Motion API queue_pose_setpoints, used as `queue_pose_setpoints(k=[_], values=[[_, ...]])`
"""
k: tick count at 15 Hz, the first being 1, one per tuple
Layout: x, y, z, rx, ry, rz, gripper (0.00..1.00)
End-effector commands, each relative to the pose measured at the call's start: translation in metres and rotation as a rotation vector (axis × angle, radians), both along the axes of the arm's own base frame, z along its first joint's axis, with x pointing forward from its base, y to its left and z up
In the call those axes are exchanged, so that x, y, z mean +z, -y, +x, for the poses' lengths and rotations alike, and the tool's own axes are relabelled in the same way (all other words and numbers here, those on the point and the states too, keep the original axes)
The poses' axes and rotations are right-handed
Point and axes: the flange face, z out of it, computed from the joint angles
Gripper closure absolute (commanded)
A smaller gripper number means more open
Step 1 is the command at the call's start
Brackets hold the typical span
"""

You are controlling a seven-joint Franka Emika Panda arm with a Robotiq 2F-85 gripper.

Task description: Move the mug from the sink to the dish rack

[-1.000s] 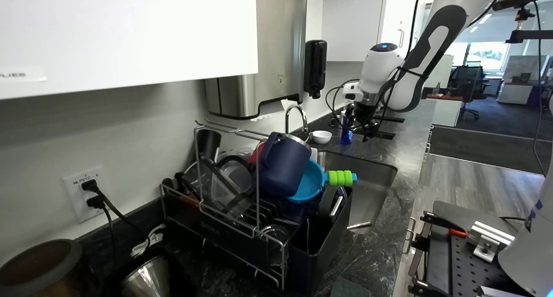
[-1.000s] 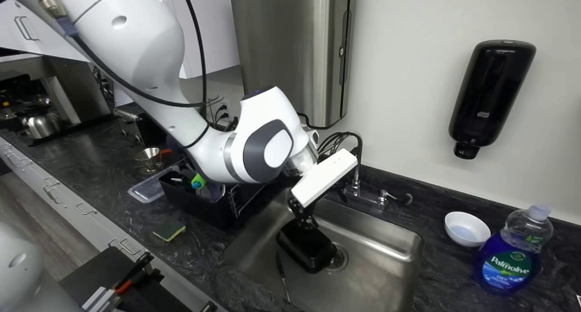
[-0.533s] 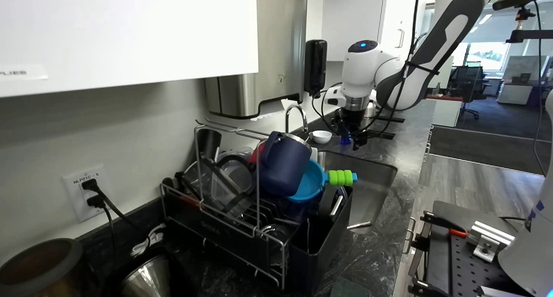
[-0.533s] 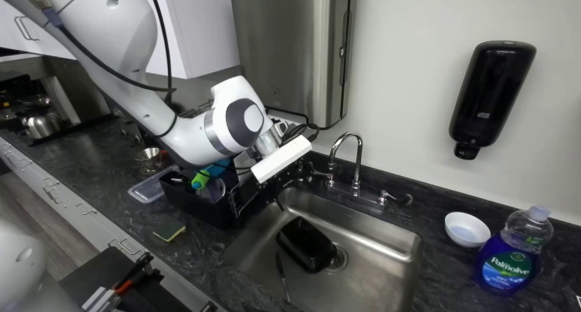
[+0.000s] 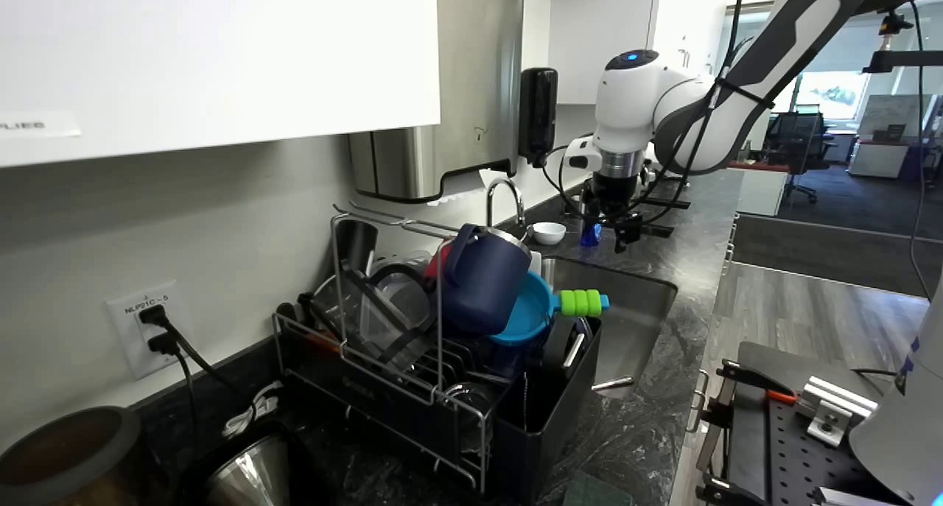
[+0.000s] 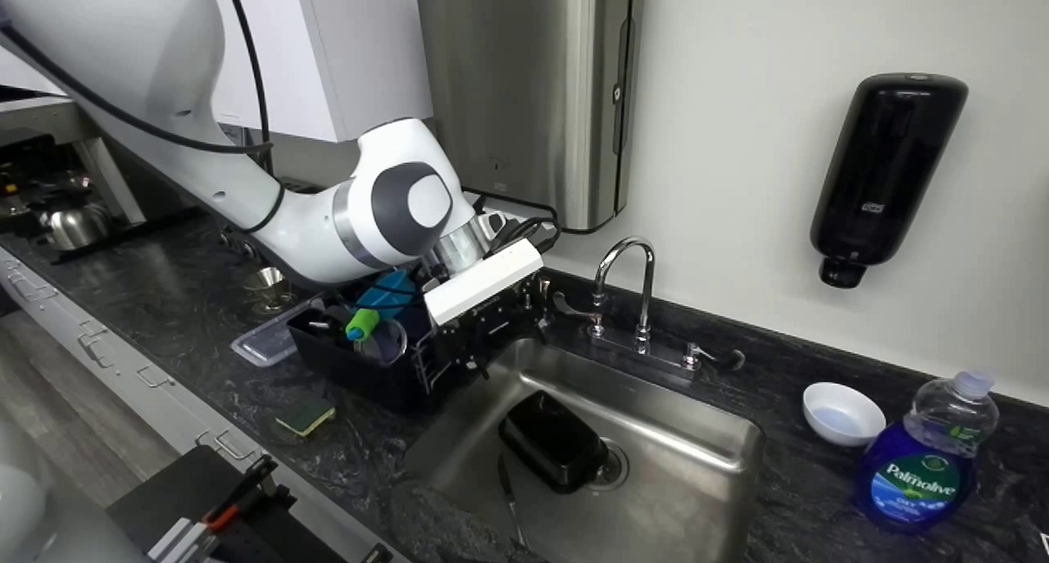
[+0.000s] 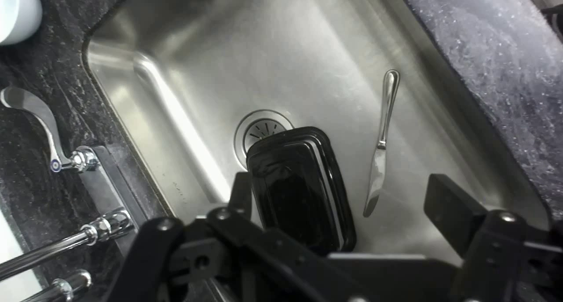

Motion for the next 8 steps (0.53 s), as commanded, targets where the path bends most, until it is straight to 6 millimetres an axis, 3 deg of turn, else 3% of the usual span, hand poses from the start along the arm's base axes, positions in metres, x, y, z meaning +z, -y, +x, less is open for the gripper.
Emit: queue_pose_setpoints(k=[1,8], values=[[-0.0016,-0.0010,-0.0027,0.013,-0.015,0.025,0.00],[-0.0015,-0.0021,-0.0030,0.016,-0.018,0.033,0.00]])
